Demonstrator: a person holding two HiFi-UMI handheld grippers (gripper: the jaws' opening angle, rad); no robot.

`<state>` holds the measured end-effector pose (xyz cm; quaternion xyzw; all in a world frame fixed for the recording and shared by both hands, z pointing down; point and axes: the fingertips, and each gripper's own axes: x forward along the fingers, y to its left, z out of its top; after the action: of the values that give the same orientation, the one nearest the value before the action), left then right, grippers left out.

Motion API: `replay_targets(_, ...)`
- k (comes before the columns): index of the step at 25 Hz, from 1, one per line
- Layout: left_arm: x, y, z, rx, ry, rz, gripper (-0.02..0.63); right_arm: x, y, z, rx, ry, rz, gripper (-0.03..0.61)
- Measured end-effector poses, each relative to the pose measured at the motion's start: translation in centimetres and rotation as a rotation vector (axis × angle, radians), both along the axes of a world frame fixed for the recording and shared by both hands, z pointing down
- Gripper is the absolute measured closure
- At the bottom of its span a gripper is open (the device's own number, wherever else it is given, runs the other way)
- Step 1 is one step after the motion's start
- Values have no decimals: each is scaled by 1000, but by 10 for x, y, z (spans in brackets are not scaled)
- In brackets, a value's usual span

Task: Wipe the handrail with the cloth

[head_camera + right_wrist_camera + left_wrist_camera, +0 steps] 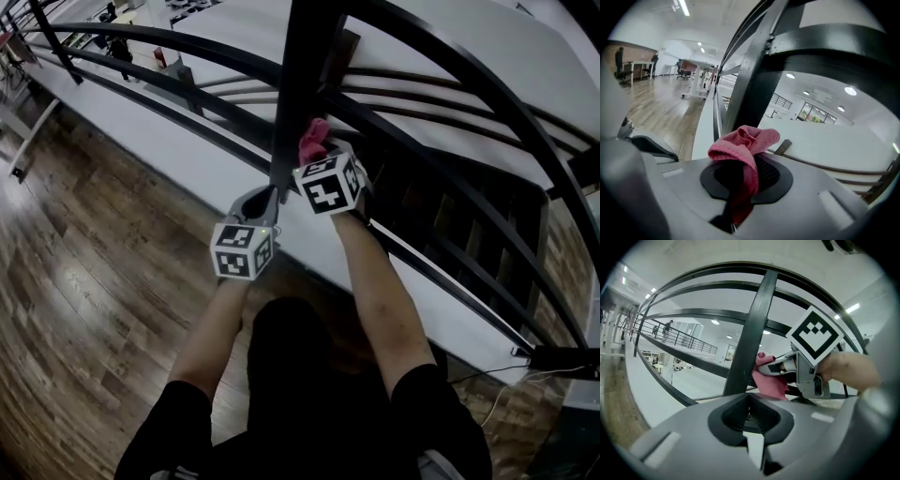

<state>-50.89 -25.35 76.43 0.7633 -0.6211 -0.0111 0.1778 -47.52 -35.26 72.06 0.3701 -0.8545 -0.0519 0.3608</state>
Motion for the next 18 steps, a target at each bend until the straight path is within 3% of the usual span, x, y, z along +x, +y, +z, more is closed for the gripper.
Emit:
replay_targets(7,21,0,0,1,-23,38,614,22,10,-1,56,35,-2,528)
replay_targets(18,59,-8,-6,12,-36,134,614,74,24,3,30,44,62,528)
